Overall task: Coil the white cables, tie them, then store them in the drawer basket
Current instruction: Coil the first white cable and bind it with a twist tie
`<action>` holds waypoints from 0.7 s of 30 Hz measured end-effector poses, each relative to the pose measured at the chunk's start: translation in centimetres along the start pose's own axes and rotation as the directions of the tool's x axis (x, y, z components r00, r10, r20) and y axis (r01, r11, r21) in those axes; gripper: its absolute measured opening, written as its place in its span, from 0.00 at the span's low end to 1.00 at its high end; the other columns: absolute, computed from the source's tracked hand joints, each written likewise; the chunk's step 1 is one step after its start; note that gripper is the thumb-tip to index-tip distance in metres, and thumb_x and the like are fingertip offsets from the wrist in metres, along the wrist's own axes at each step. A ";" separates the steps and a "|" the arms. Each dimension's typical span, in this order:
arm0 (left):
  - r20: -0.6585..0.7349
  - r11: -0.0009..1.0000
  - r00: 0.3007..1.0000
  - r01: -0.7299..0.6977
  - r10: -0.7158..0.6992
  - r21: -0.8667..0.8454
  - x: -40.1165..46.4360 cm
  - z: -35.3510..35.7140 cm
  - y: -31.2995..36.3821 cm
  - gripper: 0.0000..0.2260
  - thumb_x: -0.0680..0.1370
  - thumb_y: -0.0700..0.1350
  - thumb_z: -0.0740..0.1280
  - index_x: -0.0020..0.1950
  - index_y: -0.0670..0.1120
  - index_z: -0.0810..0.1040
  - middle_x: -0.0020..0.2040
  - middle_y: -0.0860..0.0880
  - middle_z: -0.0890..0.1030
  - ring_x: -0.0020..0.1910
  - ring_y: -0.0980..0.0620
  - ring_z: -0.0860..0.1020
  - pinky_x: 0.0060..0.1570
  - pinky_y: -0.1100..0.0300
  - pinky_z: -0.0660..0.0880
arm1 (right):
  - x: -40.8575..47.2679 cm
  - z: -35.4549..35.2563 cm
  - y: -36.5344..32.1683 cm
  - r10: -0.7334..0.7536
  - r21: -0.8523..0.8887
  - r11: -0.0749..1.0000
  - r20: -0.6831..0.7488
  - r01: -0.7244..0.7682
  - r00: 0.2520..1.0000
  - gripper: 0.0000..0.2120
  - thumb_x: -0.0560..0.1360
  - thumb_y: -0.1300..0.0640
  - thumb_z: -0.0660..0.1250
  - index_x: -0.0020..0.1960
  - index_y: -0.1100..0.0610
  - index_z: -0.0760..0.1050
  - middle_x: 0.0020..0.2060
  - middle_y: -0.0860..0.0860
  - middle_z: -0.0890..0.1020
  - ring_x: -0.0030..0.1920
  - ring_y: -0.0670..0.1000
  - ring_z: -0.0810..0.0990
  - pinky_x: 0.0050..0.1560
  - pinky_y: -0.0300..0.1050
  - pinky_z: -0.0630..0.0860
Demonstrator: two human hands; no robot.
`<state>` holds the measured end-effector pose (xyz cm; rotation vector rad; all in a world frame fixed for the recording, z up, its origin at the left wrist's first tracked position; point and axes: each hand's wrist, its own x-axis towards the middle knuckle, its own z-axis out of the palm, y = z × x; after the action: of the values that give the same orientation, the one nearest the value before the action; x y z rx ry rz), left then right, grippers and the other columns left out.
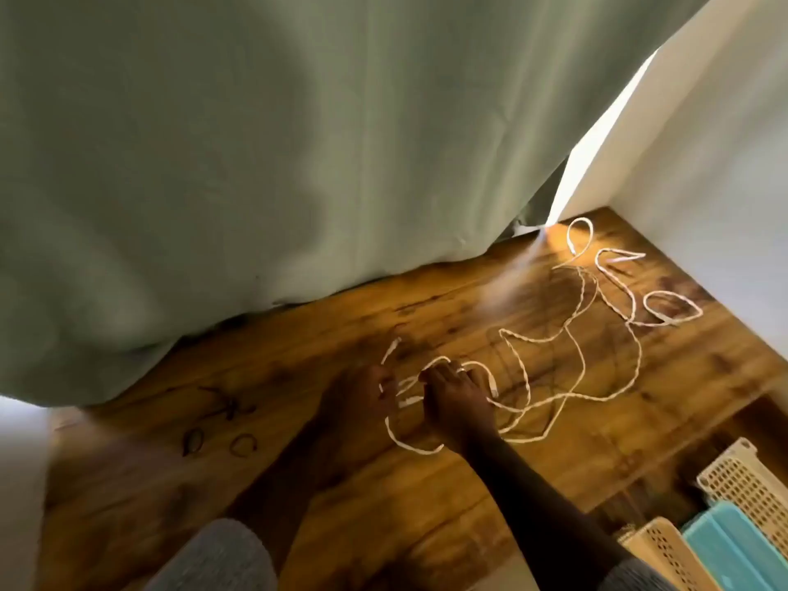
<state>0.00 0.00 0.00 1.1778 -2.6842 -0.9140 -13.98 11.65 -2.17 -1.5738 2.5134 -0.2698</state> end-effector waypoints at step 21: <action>-0.201 0.991 0.972 -0.112 0.125 0.075 3.1 12.7 -9.8 0.28 0.71 0.67 0.63 0.67 0.56 0.76 0.58 0.56 0.79 0.56 0.52 0.77 0.51 0.58 0.72 | 1.2 14.0 2.5 -0.134 0.219 0.956 -0.258 0.193 0.957 0.11 0.78 0.53 0.60 0.57 0.52 0.76 0.52 0.51 0.77 0.51 0.53 0.75 0.53 0.50 0.73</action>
<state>0.50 -1.09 -16.32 1.0458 -2.6007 -0.6559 -13.37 10.73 -16.39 -1.7397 2.3992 -0.8042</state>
